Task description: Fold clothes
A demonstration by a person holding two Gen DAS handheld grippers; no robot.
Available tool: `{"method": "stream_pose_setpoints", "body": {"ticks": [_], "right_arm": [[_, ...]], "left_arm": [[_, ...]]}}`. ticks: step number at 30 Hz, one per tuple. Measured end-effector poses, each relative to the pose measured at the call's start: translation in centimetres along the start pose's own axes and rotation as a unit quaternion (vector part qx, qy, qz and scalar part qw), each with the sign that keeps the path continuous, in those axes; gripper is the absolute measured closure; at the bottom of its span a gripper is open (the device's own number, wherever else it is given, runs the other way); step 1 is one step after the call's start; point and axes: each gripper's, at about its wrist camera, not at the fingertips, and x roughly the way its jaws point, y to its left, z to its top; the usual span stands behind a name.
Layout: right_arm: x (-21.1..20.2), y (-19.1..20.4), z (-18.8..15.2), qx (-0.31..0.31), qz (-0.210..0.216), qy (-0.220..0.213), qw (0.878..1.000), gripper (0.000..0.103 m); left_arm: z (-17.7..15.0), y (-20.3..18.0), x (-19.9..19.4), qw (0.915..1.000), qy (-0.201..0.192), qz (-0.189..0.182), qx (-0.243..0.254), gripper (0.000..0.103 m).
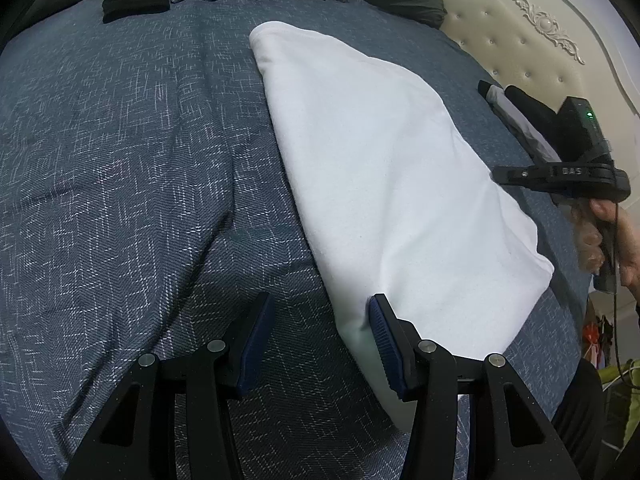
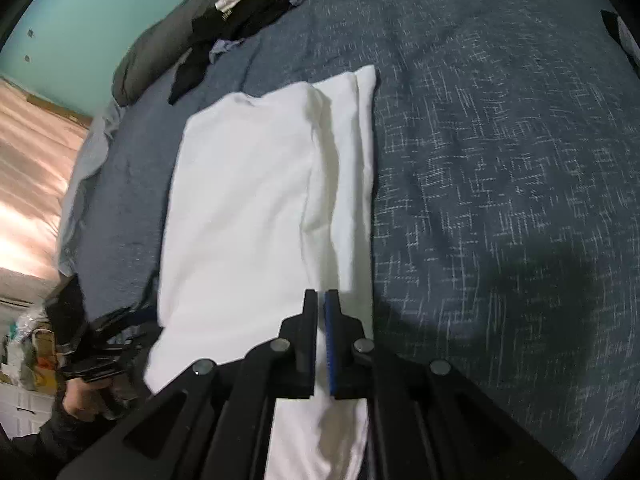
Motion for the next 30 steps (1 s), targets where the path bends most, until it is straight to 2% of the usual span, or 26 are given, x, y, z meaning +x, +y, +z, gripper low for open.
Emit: {"method": "stream_pose_setpoints", "body": {"ticks": [5, 9, 13, 14, 16, 18, 24, 26, 28, 29, 30], "right_arm": [[-1.2, 0.6, -1.6, -0.008, -0.002, 0.007, 1.0, 0.095], [-1.4, 1.1, -2.9, -0.018, -0.006, 0.014, 1.0, 0.086], [-0.6, 2.0, -3.4, -0.03, -0.013, 0.021, 0.999, 0.086], [-0.4, 2.1, -3.3, -0.029, -0.014, 0.02, 0.999, 0.087], [-0.3, 2.0, -3.3, -0.023, -0.017, 0.012, 1.0, 0.098], [-0.7, 1.7, -3.2, -0.014, -0.02, 0.0, 1.0, 0.101], [-1.4, 0.6, -3.0, -0.003, -0.023, -0.014, 1.0, 0.103], [-1.9, 0.3, -3.2, 0.0, -0.012, -0.019, 1.0, 0.103], [-2.0, 0.3, -3.4, 0.0, -0.004, -0.014, 1.0, 0.102], [-1.9, 0.5, -3.5, -0.002, -0.005, -0.009, 1.0, 0.098], [-1.7, 0.6, -3.7, -0.005, -0.008, -0.003, 1.0, 0.084]], "left_arm": [[0.5, -0.3, 0.2, 1.0, -0.001, 0.0, -0.001, 0.05], [0.8, -0.5, 0.0, 1.0, -0.008, -0.002, -0.003, 0.05], [-1.5, -2.6, -0.5, 1.0, -0.009, -0.003, 0.0, 0.05], [-1.6, -2.8, -0.5, 1.0, -0.009, -0.003, 0.0, 0.05], [-1.6, -3.0, -0.1, 1.0, -0.006, -0.003, 0.0, 0.05], [-1.5, -3.2, 0.2, 1.0, -0.004, -0.004, 0.0, 0.05], [-1.2, -3.8, 0.8, 1.0, -0.003, -0.005, -0.001, 0.05], [-1.1, -4.0, 1.0, 1.0, -0.002, -0.006, -0.001, 0.05], [-1.0, -4.2, 1.2, 1.0, -0.002, -0.005, -0.001, 0.05], [-1.0, -4.3, 1.3, 1.0, -0.002, -0.005, -0.001, 0.05], [-0.9, -4.5, 1.4, 1.0, -0.002, -0.005, -0.001, 0.05]]}}
